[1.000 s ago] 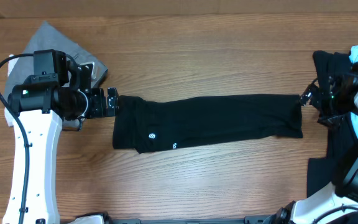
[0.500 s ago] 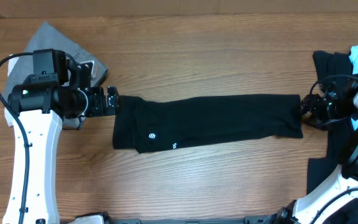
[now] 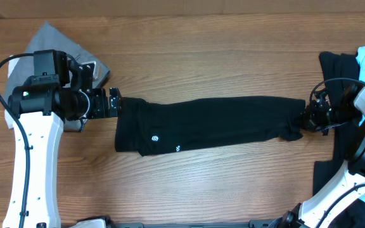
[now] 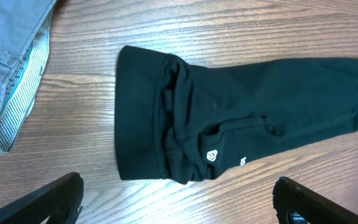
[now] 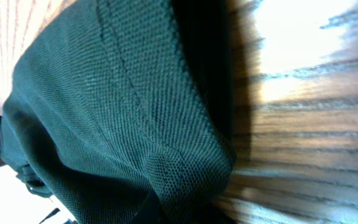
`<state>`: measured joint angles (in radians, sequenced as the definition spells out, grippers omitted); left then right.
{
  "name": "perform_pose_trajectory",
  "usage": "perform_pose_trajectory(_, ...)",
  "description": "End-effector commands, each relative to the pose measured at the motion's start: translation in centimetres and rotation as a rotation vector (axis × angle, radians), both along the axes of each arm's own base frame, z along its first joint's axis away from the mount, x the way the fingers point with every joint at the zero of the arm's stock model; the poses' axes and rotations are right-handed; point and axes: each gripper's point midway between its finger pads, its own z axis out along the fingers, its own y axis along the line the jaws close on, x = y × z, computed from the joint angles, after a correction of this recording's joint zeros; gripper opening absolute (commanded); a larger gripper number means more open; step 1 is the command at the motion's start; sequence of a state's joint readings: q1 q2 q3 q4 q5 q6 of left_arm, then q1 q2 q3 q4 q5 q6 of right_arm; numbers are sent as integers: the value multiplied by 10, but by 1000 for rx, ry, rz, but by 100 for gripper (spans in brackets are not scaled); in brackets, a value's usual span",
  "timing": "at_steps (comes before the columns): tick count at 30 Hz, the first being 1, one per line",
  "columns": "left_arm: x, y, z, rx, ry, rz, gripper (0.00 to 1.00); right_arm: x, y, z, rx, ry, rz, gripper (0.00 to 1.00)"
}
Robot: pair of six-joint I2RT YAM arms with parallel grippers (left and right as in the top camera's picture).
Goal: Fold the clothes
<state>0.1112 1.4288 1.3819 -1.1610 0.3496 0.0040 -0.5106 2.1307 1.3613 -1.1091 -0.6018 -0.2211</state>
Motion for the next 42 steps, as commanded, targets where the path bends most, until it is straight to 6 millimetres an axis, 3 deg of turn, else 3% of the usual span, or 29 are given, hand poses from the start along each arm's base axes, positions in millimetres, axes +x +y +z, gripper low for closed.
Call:
perform_pose_trajectory(1,0,-5,9,-7,-28,-32,100,16,-12,14,-17,-47,-5,4)
perform_pose_trajectory(8,-4,-5,7,-9,-12,-31,100,36,-41,78,-153,-69,-117,4)
perform_pose_trajectory(13,-4,-6,7,-12,-9,-32,100,37,-29,110,-180,-123,-111,4)
perform_pose_trajectory(17,-3,-5,9,-11,-16,-32,100,35,0,122,-183,-124,-43,4)
perform_pose_trajectory(22,2,-12,25,-45,-57,-48,100,29,47,115,-233,-64,95,4)
perform_pose_trajectory(32,3,-13,36,-51,-76,-48,100,18,169,109,-254,-79,389,4)
perform_pose_trajectory(36,2,-13,36,-52,-69,-48,100,18,199,106,-294,-103,440,4)
perform_pose_trajectory(41,0,-13,35,-53,-58,-47,100,11,218,93,-347,-85,497,4)
perform_pose_trajectory(42,-1,-13,34,-54,-56,-47,100,10,221,90,-347,-80,508,14)
